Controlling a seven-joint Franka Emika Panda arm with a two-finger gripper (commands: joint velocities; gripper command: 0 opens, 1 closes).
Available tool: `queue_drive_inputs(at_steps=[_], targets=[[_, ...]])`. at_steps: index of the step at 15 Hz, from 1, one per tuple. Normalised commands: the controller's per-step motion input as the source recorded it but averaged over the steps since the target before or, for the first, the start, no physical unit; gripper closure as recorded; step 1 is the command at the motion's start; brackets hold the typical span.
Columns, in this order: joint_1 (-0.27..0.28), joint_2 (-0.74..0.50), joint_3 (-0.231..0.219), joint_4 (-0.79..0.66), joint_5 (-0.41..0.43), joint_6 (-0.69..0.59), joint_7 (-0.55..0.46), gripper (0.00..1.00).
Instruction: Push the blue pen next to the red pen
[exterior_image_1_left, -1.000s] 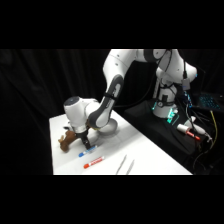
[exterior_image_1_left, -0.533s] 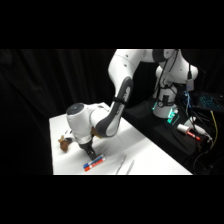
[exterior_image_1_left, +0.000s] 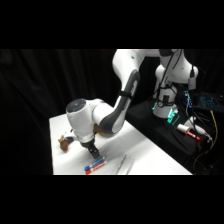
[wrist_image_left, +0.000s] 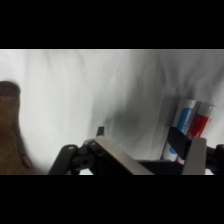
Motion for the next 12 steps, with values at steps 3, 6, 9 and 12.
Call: queue_drive_inputs(at_steps=[3, 6, 9, 12], targets=[[0.049, -0.84, 0.024, -0.55, -0.123, -0.36, 0.04, 0.0], [0.029, -0.76, 0.064, -0.45, -0.105, -0.36, 0.06, 0.0], [-0.017, -0.52, 0.076, -0.25, -0.055, -0.36, 0.06, 0.0], [-0.062, -0.3, 0.076, -0.12, -0.003, -0.28, 0.04, 0.0]])
